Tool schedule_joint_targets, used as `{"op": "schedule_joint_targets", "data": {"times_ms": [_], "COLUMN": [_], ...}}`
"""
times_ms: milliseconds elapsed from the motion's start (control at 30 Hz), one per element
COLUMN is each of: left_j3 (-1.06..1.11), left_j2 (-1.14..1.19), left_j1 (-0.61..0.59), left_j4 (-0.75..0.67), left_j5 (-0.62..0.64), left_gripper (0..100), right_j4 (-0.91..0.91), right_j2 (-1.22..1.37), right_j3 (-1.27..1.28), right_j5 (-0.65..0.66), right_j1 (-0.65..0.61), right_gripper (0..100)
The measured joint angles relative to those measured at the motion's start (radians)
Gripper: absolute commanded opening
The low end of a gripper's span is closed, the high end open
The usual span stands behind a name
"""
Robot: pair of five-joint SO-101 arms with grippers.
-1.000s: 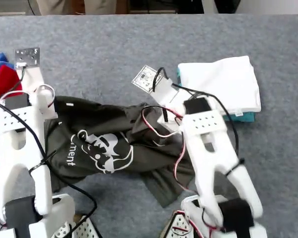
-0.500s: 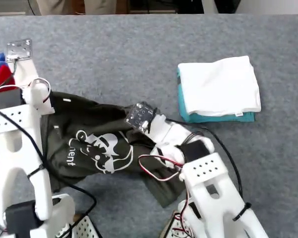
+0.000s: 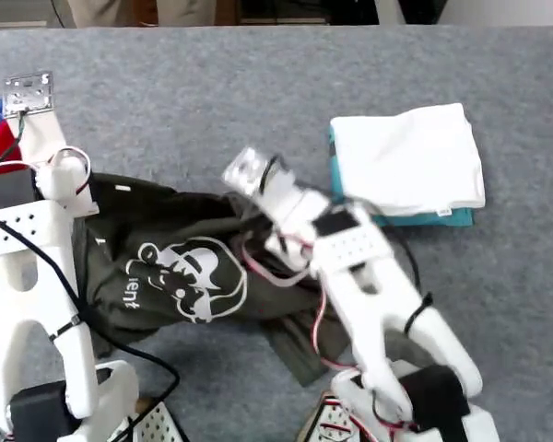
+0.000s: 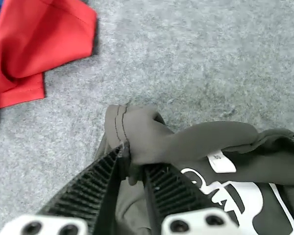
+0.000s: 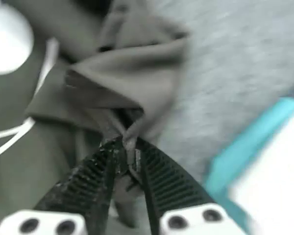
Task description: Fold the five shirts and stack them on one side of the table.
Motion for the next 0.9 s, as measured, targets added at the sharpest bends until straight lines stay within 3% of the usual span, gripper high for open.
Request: {"op": "schedule_joint_targets", "data": {"times_ms": [167,533,700,900], "left_j3": [0.0,-0.02,-0.189,-0.531], "left_j2": [0.0,-0.003,-0.109,-0.261], "left_j1": [-0.064,-0.1,-0.109,-0.118], "left_j4": [0.0,0.017,0.183,0.459], "left_j5": [0.0,0.0,0.0,-0.049], "left_gripper": [2,2,2,2], "right_j4": [0.16,0.683,0.911,0.931], "right_j2": [0.04,0.005,-0.118,-0.351], "right_j3": [-0.253,-0.695,-0.833,-0.85], "right_j5": [0.043,0.135,0.193,0.201], "right_j1": [0.072,0.052,-0.012,-0.014], "right_gripper": [1.6,0.5,0.3,0.3]}}
